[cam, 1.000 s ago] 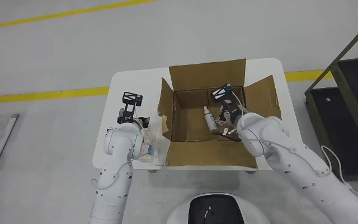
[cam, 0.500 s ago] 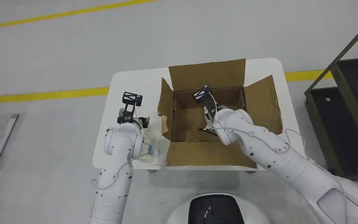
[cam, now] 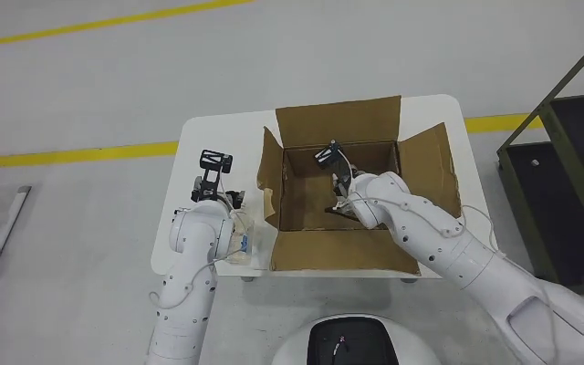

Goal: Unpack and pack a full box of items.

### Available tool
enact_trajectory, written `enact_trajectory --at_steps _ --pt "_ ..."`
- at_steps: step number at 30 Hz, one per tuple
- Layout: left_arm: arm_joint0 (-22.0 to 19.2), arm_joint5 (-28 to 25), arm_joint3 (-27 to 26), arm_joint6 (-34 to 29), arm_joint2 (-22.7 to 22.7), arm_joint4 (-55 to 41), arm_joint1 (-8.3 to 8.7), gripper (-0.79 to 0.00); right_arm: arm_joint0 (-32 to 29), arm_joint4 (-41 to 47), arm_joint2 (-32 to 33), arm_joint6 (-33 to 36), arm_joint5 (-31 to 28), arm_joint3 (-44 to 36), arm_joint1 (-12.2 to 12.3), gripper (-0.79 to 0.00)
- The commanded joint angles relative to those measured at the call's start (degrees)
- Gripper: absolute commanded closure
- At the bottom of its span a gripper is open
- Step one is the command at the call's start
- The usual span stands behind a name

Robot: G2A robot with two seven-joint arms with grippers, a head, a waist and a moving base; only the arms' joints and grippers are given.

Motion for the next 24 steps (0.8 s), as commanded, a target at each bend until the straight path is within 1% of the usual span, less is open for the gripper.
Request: enact_trajectory --at_steps 1,5,6,8,11,18,19,21,22,23,24 --pt "0.0 0.0 0.0 0.0 0.0 0.0 0.0 -0.785 0.0 0.0 0.0 0.0 0.0 0.0 0.0 -0.382" --pt "0.0 0.0 0.0 0.0 0.0 0.0 0.0 -0.785 0.0 0.0 0.0 0.0 0.0 0.0 0.0 -0.382" --pt "0.0 0.0 0.0 0.0 0.0 0.0 0.0 -0.785 -0.24 -0.02 -0.04 -0.33 -0.17 0.02 -0.01 -0.785" --pt "0.0 0.0 0.0 0.0 0.0 0.0 0.0 -0.785 -1.16 -0.26 -0.05 -1.77 -0.89 0.53 -0.09 -0.785" --pt "0.0 0.0 0.0 0.0 0.0 0.0 0.0 -0.785 -1.66 -0.15 0.04 -2.19 -0.74 1.03 -0.54 -0.785" --pt "0.0 0.0 0.0 0.0 0.0 0.0 0.0 -0.785 -0.96 1.17 -0.57 -3.88 -1.56 5.86 -2.33 -0.785" --pt "0.0 0.0 0.0 0.0 0.0 0.0 0.0 -0.785 -0.73 1.78 -0.6 -4.07 -1.76 6.78 -2.66 -0.739" --pt "0.0 0.0 0.0 0.0 0.0 0.0 0.0 -0.785 -0.15 2.25 -0.9 -4.76 -2.19 8.72 -3.31 -0.705" --pt "0.0 0.0 0.0 0.0 0.0 0.0 0.0 -0.785 0.12 2.34 -1.14 -5.03 -2.24 9.64 -3.66 -0.625" --pt "0.0 0.0 0.0 0.0 0.0 0.0 0.0 -0.785 0.33 2.92 -1.32 -5.17 -2.55 10.5 -4.03 -0.594" --pt "0.0 0.0 0.0 0.0 0.0 0.0 0.0 -0.785 0.56 3.59 -1.4 -5.45 -2.95 11.32 -4.4 -0.6"
